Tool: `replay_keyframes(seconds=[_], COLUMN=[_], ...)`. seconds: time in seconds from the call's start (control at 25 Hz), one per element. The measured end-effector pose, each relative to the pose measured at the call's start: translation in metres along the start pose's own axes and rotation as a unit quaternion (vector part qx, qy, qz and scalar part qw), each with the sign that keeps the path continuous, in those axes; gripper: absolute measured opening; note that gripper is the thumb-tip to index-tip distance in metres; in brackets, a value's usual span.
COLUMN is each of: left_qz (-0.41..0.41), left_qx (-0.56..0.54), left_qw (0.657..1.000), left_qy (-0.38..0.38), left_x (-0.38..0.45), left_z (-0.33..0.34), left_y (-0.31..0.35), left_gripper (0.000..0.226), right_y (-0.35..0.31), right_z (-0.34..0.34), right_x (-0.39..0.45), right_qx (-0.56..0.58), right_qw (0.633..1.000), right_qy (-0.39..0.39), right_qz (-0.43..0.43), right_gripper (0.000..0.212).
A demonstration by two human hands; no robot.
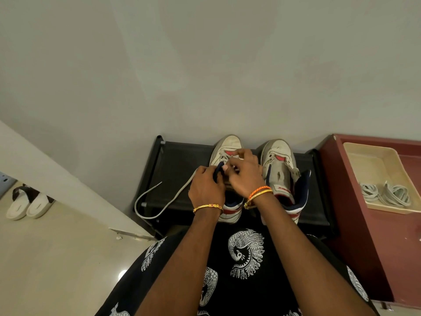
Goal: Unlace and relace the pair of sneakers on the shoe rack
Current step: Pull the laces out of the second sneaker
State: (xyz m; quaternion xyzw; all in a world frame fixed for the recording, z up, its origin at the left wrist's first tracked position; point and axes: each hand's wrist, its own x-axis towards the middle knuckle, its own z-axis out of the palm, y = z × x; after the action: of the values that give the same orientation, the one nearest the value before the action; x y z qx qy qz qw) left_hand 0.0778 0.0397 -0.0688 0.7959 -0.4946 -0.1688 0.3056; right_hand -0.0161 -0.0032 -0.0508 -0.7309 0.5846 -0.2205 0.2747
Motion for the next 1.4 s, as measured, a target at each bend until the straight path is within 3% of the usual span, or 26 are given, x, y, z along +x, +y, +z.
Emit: replay_keyframes(seconds=[0.12, 0.24, 0.32, 0.44, 0.52, 0.56, 0.68, 0.8, 0.96, 1.08, 1.4], left_qz=[-0.005, -0.01, -0.009, -0.007, -0.008, -0.01, -0.004, 0.05, 0.144, 0.145, 0.181], left_qx=[0.005, -0.001, -0.004, -0.008, -0.012, -0.017, -0.034, -0.005, 0.099, 0.165, 0.131], left_qw=[1.0, 1.0, 1.0, 1.0, 1.0, 1.0, 0.999, 0.998, 0.983, 0.973, 0.973], left_qy=[0.009, 0.012, 0.01, 0.007, 0.005, 0.0, -0.022, -0.028, -0.05, -0.077, -0.06], left_x=[0.001, 0.0, 0.001, 0.0, 0.001, 0.001, 0.006, 0.016, 0.028, 0.034, 0.035], left_z=[0.001, 0.001, 0.001, 0.0, -0.001, 0.0, 0.0, 0.002, 0.006, 0.01, 0.013], left_y=[-0.001, 0.0, 0.0, 0.001, 0.002, 0.001, 0.002, 0.006, 0.01, 0.019, 0.021], left_gripper=[0.024, 0.023, 0.025, 0.025, 0.025, 0.026, 0.036, 0.042, 0.031, 0.031, 0.025], right_y=[-0.02, -0.046, -0.055, -0.049, -0.029, -0.018, -0.002, -0.006, -0.002, 0.005, 0.012], right_z=[-0.024, -0.064, -0.082, -0.071, -0.049, -0.041, -0.034, -0.022, 0.001, 0.005, -0.003], right_x=[-0.002, -0.008, -0.009, -0.007, -0.003, -0.002, -0.001, -0.009, -0.009, 0.001, 0.012], right_qx=[0.282, 0.516, 0.571, 0.449, 0.302, 0.211, 0.014, -0.091, -0.081, -0.028, 0.042], right_qw=[0.958, 0.856, 0.818, 0.882, 0.94, 0.964, 0.986, 0.991, 0.99, 0.984, 0.971], right_qy=[0.035, 0.036, 0.065, 0.141, 0.144, 0.137, 0.126, 0.069, 0.024, 0.03, 0.037], right_qz=[0.037, -0.014, -0.032, 0.023, 0.06, 0.082, 0.105, 0.074, 0.114, 0.171, 0.234], right_gripper=[0.009, 0.024, 0.029, 0.027, 0.017, 0.026, 0.059, 0.053, 0.028, 0.026, 0.015])
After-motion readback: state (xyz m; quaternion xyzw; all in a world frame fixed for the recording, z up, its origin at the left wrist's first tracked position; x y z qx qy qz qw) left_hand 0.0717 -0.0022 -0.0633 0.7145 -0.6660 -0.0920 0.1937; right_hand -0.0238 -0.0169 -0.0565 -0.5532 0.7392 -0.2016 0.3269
